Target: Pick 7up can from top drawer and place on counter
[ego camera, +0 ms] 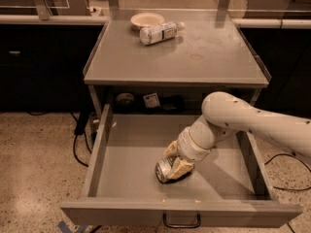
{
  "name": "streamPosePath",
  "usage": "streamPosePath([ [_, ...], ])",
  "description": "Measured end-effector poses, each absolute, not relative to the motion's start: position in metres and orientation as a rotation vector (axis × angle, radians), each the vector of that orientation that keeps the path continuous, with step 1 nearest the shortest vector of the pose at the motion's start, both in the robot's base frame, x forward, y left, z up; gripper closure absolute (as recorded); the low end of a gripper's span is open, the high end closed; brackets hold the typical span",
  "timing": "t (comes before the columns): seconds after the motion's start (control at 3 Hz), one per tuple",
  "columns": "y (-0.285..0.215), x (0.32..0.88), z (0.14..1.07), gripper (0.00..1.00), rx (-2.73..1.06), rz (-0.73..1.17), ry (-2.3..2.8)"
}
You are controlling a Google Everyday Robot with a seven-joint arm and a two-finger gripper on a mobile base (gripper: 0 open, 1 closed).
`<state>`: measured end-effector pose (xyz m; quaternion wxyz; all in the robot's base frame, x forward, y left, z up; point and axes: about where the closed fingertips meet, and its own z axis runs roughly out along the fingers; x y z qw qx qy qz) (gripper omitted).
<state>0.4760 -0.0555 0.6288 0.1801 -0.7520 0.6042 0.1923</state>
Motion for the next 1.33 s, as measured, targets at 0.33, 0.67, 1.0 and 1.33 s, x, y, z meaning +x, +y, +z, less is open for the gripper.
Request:
streamPosePath([
  [0.33, -0.055, 0.476, 0.629, 1.0, -2.125, 0.543, 1.707],
  [0.67, -0.059, 0.471, 0.662, 1.0, -2.131, 0.449, 1.713],
  [1.0, -0.062, 0.467, 0.723, 1.0, -2.162, 0.327, 1.699],
  [1.33, -0.067, 0.46, 0.798, 1.0, -2.192, 0.199, 1.684],
])
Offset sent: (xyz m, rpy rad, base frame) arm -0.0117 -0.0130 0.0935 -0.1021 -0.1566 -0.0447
